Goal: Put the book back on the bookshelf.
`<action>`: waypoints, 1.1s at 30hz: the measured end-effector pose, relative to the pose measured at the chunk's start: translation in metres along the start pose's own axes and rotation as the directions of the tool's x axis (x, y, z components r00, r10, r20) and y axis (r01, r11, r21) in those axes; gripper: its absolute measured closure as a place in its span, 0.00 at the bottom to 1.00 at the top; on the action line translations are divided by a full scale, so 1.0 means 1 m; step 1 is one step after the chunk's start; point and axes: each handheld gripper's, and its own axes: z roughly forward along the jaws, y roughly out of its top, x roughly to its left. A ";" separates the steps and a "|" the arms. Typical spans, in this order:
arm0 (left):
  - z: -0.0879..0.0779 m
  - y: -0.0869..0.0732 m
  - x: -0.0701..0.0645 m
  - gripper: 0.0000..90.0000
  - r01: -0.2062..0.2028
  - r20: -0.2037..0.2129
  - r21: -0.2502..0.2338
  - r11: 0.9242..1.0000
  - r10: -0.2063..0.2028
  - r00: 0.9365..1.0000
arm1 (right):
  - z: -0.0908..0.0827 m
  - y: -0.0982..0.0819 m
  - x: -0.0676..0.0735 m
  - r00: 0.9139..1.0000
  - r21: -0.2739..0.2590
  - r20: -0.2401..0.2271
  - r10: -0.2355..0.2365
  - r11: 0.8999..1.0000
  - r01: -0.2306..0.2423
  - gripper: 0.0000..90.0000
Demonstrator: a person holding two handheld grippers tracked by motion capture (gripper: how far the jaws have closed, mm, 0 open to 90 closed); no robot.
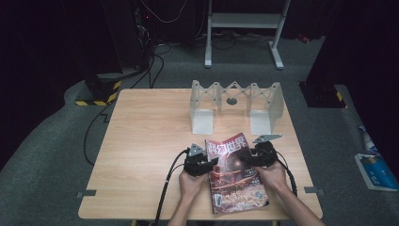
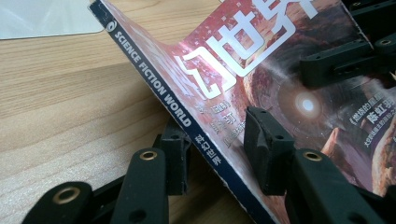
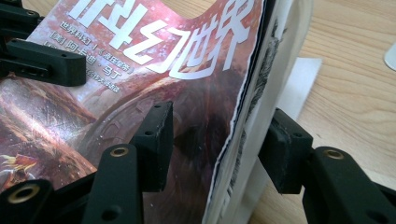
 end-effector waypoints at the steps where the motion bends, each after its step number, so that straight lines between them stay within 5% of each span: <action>1: 0.000 0.000 0.000 0.69 0.000 0.000 0.000 1.000 0.000 1.000 | -0.001 -0.001 -0.001 1.000 -0.001 0.001 0.004 1.000 -0.004 0.53; 7: 0.000 0.000 0.000 0.69 0.003 0.003 -0.003 1.000 -0.003 1.000 | -0.013 -0.005 -0.009 0.999 -0.026 0.049 0.005 1.000 -0.004 0.60; 10: 0.000 0.000 0.000 0.69 0.003 0.003 -0.004 1.000 -0.003 1.000 | -0.022 -0.008 -0.013 0.998 -0.054 0.047 0.048 0.997 -0.045 0.66; 15: 0.000 0.000 0.000 0.69 0.003 0.003 -0.004 1.000 -0.003 1.000 | -0.022 -0.011 -0.021 0.995 -0.060 0.057 0.086 0.995 -0.082 0.76; 21: 0.000 0.000 0.000 0.69 -0.002 0.001 -0.006 1.000 0.002 1.000 | -0.022 -0.011 -0.019 0.991 -0.078 0.103 0.080 0.994 -0.072 0.87; 33: 0.000 0.000 0.000 0.69 -0.006 0.000 -0.005 1.000 0.006 1.000 | -0.010 -0.013 -0.028 0.980 -0.027 0.152 0.127 0.992 -0.125 0.91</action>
